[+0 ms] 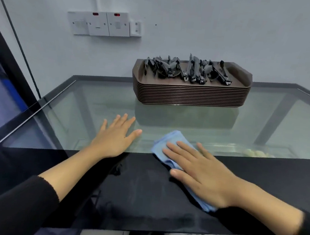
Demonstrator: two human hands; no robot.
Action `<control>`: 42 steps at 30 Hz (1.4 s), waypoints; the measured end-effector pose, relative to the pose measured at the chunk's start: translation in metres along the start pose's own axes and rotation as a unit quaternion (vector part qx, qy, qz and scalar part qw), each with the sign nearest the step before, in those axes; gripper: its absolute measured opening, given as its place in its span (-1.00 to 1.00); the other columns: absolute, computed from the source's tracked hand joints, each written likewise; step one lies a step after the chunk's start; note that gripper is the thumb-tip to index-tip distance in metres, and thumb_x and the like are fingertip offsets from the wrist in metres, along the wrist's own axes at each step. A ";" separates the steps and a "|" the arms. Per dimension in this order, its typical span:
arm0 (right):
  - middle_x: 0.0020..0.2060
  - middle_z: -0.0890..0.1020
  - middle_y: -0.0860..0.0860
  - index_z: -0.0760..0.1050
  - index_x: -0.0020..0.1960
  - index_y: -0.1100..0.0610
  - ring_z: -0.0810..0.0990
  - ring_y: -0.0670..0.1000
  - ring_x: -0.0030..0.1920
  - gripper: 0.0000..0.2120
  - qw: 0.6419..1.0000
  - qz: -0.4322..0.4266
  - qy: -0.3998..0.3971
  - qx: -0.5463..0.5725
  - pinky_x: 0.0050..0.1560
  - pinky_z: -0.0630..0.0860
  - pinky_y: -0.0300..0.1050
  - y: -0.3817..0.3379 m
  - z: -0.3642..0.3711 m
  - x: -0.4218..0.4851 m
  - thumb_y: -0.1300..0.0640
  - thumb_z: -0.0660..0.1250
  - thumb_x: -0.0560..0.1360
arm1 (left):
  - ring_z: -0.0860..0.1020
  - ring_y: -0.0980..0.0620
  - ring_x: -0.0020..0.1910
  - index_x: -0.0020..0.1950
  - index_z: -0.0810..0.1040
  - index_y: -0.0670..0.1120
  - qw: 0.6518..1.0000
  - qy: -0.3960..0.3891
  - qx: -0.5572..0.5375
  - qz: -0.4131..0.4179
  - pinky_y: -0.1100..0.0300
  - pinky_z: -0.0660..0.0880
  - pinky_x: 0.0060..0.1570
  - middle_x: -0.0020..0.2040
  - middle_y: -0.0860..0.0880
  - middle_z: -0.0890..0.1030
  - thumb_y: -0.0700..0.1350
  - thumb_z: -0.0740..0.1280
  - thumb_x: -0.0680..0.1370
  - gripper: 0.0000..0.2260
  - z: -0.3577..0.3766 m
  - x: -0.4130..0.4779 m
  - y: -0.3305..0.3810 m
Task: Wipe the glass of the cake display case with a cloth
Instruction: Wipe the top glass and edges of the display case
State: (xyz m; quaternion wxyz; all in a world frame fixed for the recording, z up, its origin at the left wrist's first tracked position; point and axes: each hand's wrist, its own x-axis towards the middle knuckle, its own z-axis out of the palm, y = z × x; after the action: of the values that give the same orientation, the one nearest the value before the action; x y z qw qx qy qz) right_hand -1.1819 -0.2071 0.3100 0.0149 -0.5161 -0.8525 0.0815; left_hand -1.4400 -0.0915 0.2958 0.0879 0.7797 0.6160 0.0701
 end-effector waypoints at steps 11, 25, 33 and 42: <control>0.53 0.15 0.06 0.14 0.51 0.08 0.09 0.12 0.53 -0.33 0.976 0.204 0.052 -0.062 0.47 0.03 0.20 0.002 0.000 0.108 -0.24 -0.29 0.56 | 0.17 0.04 0.54 0.41 0.44 0.02 0.983 0.049 -0.172 0.046 -0.06 0.03 0.53 0.55 -0.04 0.25 0.14 0.26 0.59 -0.58 -0.032 0.023 -0.049; 0.46 0.27 0.17 0.26 0.42 0.16 0.19 0.23 0.48 -0.40 0.957 0.273 0.096 -0.016 0.46 0.13 0.22 -0.070 0.010 0.233 -0.22 -0.15 0.61 | 0.17 -0.09 0.54 0.49 0.34 0.03 0.995 0.060 0.013 -0.082 -0.32 0.01 0.44 0.56 -0.05 0.23 0.29 0.12 0.58 -0.45 -0.077 0.089 -0.267; 0.60 0.02 -0.07 0.02 0.59 -0.02 -0.05 -0.05 0.59 -0.39 0.997 0.036 0.065 0.025 0.57 -0.06 -0.04 -0.129 0.015 0.241 -0.20 -0.20 0.58 | 0.10 -0.05 0.57 0.52 0.21 0.12 0.996 0.060 -0.002 -0.062 -0.25 0.02 0.46 0.58 0.03 0.16 0.34 -0.03 0.58 -0.43 -0.066 0.089 -0.275; 0.58 0.04 0.11 0.08 0.55 0.16 0.00 0.16 0.56 -0.47 0.986 0.151 0.068 -0.020 0.53 -0.15 0.23 -0.126 0.006 0.385 -0.06 -0.15 0.65 | 0.03 0.00 0.58 0.51 0.23 0.14 0.995 0.065 -0.033 -0.071 -0.20 -0.05 0.50 0.59 0.06 0.12 0.33 0.00 0.59 -0.47 -0.065 0.090 -0.275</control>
State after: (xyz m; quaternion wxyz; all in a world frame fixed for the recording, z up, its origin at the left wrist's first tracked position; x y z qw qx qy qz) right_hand -1.4726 0.0745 0.3009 0.0500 -0.6432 -0.7634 0.0305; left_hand -1.6941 0.0611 0.2974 0.0782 0.7243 0.6717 0.1346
